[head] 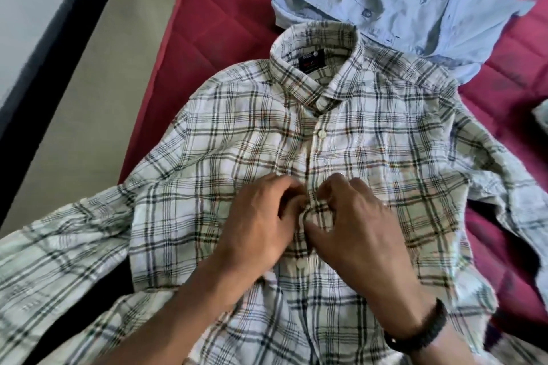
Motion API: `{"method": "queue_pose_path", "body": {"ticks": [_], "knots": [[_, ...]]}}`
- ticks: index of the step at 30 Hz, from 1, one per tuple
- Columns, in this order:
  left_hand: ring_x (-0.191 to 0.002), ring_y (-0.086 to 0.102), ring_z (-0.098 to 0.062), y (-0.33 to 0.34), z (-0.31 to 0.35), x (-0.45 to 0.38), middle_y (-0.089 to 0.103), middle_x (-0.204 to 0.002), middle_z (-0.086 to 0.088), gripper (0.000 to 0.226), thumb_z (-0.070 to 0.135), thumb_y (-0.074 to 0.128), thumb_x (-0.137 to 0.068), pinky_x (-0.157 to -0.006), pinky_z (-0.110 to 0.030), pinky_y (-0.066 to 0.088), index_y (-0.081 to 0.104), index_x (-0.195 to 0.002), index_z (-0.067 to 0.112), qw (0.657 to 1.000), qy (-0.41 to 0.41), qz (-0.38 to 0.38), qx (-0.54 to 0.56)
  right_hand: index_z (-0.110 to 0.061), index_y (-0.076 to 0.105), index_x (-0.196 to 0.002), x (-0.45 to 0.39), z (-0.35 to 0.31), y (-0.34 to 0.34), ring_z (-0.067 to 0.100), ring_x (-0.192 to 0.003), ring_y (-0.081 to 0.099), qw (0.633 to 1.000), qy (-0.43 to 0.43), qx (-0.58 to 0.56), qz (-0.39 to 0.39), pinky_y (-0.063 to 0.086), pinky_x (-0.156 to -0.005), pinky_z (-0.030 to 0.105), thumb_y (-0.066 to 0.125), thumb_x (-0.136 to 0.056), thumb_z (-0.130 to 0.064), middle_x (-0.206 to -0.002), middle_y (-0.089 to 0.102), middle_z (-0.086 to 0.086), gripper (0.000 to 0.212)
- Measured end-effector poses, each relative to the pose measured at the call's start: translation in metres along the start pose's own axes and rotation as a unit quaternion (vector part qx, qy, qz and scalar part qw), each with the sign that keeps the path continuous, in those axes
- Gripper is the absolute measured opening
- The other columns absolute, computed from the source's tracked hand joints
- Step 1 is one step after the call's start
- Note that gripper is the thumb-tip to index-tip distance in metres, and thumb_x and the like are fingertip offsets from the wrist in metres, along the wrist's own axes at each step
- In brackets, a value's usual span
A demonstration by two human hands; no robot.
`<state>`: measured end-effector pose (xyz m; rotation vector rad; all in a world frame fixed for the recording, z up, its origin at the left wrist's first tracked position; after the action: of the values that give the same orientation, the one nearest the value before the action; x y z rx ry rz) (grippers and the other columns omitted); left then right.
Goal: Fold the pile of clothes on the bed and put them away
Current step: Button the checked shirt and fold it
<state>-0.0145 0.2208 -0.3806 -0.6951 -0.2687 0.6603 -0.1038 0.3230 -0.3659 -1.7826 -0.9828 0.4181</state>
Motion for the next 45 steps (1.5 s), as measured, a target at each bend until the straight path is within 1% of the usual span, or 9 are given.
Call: {"method": "queue_pose_path", "body": {"ticks": [4,10,13,16,21,24,28,33,45], "knots": [[-0.081,0.068,0.001,0.0,-0.01,-0.006,0.074,-0.092,0.015,0.014,0.031,0.073,-0.095,-0.075,-0.028,0.057,0.078,-0.105,0.023,0.998,-0.034,-0.005,0.05,-0.027,0.055,-0.092,-0.005,-0.005,-0.009,0.018,-0.069,0.056,0.998,-0.015,-0.006,0.059,0.045,-0.057,0.035,0.064,-0.092,-0.032,-0.081,0.057,-0.009,0.01],[-0.067,0.065,-0.004,0.003,-0.011,-0.005,0.069,-0.076,0.015,0.016,0.035,0.084,-0.083,-0.06,-0.024,0.056,0.075,-0.093,0.027,0.997,-0.039,-0.012,0.06,-0.021,0.064,-0.079,-0.014,0.015,-0.014,0.02,-0.056,0.061,0.997,0.002,-0.047,0.06,0.052,-0.053,0.038,0.067,-0.086,-0.026,-0.064,0.062,-0.005,0.009],[-0.065,0.065,-0.006,0.001,-0.003,-0.004,0.068,-0.075,0.015,0.016,0.033,0.085,-0.083,-0.054,-0.02,0.053,0.074,-0.09,0.024,0.998,-0.011,0.006,0.053,-0.022,0.07,-0.079,-0.02,0.034,-0.011,0.015,-0.058,0.067,0.983,0.064,-0.173,-0.011,0.059,-0.058,0.039,0.072,-0.092,-0.024,-0.065,0.069,-0.002,0.013],[-0.065,0.065,-0.002,-0.003,0.005,-0.001,0.069,-0.079,0.015,0.012,0.025,0.083,-0.087,-0.055,-0.014,0.052,0.073,-0.093,0.02,0.998,0.007,0.021,0.056,-0.021,0.074,-0.081,-0.019,0.042,-0.004,0.018,-0.069,0.075,0.939,0.117,-0.313,-0.087,0.064,-0.077,0.047,0.074,-0.094,-0.035,-0.074,0.076,0.001,0.019],[-0.067,0.068,-0.001,-0.014,0.012,0.004,0.071,-0.082,0.014,0.009,0.016,0.081,-0.087,-0.057,-0.017,0.057,0.075,-0.093,0.017,0.997,0.018,0.057,0.058,-0.016,0.075,-0.091,-0.016,0.043,-0.002,0.022,-0.077,0.075,0.917,0.113,-0.355,-0.144,0.059,-0.088,0.059,0.073,-0.094,-0.033,-0.081,0.076,0.008,0.017],[-0.068,0.067,-0.003,-0.016,0.011,0.007,0.07,-0.081,0.013,0.01,0.014,0.083,-0.085,-0.058,-0.019,0.057,0.075,-0.091,0.017,0.996,0.005,0.061,0.062,-0.013,0.073,-0.092,-0.014,0.038,-0.002,0.018,-0.068,0.068,0.92,0.104,-0.347,-0.149,0.059,-0.08,0.054,0.073,-0.095,-0.028,-0.08,0.073,0.015,0.015],[-0.07,0.072,-0.006,-0.005,-0.004,0.009,0.075,-0.079,0.009,0.012,0.016,0.085,-0.084,-0.062,-0.019,0.059,0.076,-0.092,0.017,0.981,-0.074,0.025,0.176,-0.017,0.073,-0.085,-0.018,0.034,0.0,0.016,-0.061,0.062,0.932,0.099,-0.334,-0.106,0.057,-0.065,0.052,0.075,-0.093,-0.025,-0.075,0.072,0.012,0.011],[-0.074,0.074,-0.004,0.0,-0.016,0.009,0.077,-0.082,0.009,0.011,0.014,0.085,-0.083,-0.067,-0.021,0.061,0.077,-0.091,0.017,0.969,-0.117,0.025,0.215,-0.02,0.07,-0.075,-0.018,0.021,-0.01,0.007,-0.054,0.061,0.957,0.042,-0.288,-0.01,0.052,-0.049,0.026,0.08,-0.083,-0.019,-0.067,0.07,-0.002,0.013],[-0.076,0.075,-0.007,0.001,-0.025,0.006,0.077,-0.084,0.01,0.015,0.018,0.086,-0.082,-0.067,-0.027,0.063,0.077,-0.094,0.02,0.961,-0.142,0.016,0.236,-0.024,0.077,-0.088,-0.018,0.028,0.0,0.013,-0.064,0.072,0.952,0.056,-0.299,-0.021,0.063,-0.059,0.037,0.081,-0.089,-0.021,-0.072,0.075,-0.008,0.004]]}}
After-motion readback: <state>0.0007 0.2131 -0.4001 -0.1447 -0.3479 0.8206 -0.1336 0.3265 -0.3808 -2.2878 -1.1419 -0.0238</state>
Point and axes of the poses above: each hand's wrist, its own x-axis away from the middle knuckle, its own y-axis out of the palm, z = x × y, the point moved 10 cm from there along -x, towards the middle knuckle
